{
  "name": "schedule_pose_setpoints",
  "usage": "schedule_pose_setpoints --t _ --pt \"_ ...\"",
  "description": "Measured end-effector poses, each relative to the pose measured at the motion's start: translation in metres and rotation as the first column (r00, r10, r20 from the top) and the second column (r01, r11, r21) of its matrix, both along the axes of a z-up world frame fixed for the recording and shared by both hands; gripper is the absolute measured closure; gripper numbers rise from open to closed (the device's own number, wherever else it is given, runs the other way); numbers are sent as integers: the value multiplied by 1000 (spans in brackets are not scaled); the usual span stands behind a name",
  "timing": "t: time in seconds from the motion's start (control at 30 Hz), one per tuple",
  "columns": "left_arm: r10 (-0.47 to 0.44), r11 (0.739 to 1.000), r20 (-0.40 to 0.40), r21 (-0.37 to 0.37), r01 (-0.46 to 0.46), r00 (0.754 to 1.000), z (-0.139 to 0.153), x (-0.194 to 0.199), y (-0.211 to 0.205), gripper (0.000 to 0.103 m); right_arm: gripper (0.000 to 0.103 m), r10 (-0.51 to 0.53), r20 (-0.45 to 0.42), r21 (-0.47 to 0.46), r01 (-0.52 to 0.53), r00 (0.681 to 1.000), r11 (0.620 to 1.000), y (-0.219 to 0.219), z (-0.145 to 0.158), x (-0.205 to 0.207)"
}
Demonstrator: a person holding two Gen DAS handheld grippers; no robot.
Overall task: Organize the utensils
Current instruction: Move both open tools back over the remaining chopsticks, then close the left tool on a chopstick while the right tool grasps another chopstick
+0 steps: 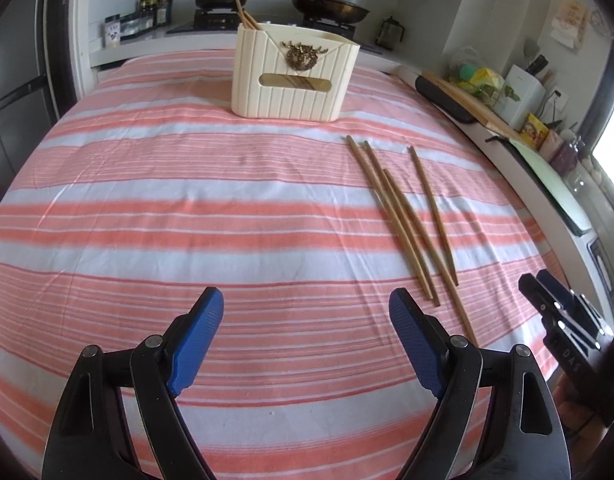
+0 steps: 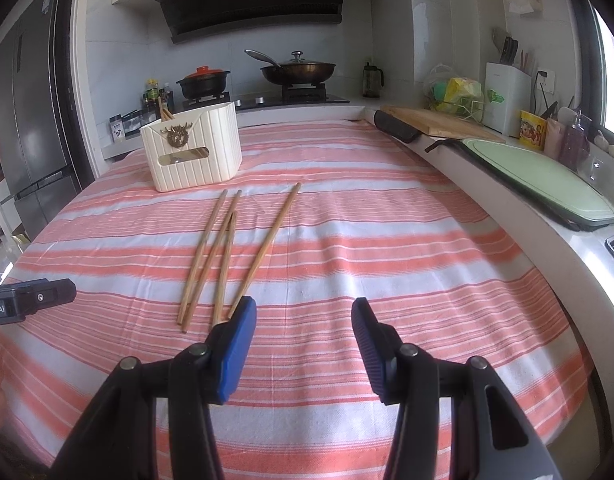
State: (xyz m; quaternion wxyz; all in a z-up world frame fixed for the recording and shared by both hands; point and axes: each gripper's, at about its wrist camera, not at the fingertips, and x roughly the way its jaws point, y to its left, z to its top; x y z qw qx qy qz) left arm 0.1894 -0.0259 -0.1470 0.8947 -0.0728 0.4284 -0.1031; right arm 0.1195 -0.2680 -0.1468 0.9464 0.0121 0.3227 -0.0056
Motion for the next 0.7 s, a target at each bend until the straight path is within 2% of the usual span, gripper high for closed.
schedule_pose_setpoints --t 0.13,0.2,0.37,0.63,0.7 --pt "-12 1000 20 -21 12 1000 10 39 -17 17 53 3 4 11 -3 1000 1000 -1 -1 4" --pt "-12 1000 30 -3 12 999 11 61 -32 17 53 3 3 18 -4 1000 1000 -2 -1 5" --pt "6 1000 10 6 -6 1000 -4 105 -65 17 52 8 4 23 -8 1000 1000 -6 2 7" --pt "61 993 -56 100 -55 997 -42 141 -85 19 52 -34 -6 47 34 999 998 -29 1 -1" --pt "59 987 -31 149 -54 998 -45 141 -90 19 52 -45 -11 54 46 999 997 -34 -1 -1"
